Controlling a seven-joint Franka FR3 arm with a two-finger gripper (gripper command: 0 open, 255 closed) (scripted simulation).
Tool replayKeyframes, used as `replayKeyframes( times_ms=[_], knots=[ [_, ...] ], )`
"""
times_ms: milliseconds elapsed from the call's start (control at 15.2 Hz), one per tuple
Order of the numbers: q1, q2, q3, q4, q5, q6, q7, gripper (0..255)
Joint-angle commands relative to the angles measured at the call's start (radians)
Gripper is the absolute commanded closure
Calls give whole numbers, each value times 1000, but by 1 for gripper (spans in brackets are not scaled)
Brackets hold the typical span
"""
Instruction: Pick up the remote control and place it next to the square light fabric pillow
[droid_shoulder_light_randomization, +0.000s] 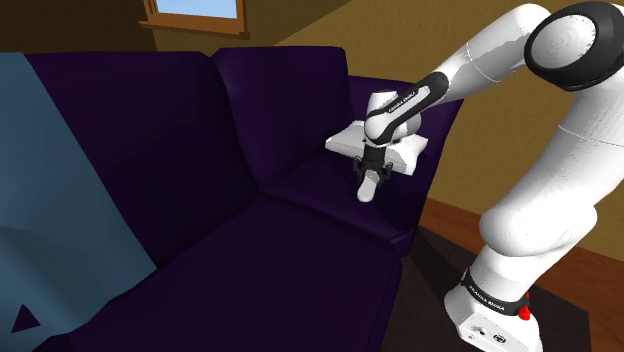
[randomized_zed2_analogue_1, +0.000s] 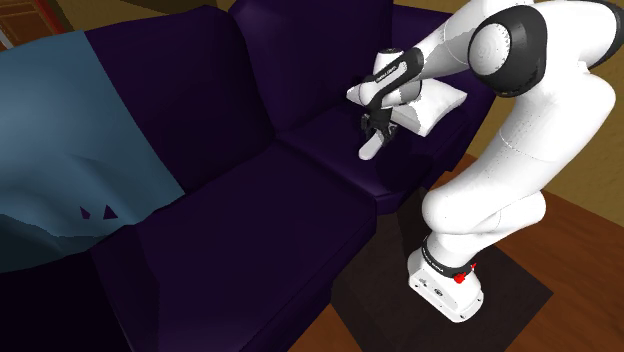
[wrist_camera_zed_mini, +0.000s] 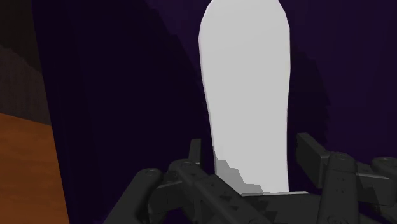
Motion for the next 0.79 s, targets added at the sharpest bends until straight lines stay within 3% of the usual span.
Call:
replayKeyframes(
  times_ms=[0,396,462,726],
  knots=[
    [0,6,0,-2,-2,9,2,255],
    [0,6,0,-2,-2,9,2,255],
    [0,6,0,-2,-2,9,2,0],
    [0,6,0,-2,-2,9,2,0]
  ],
)
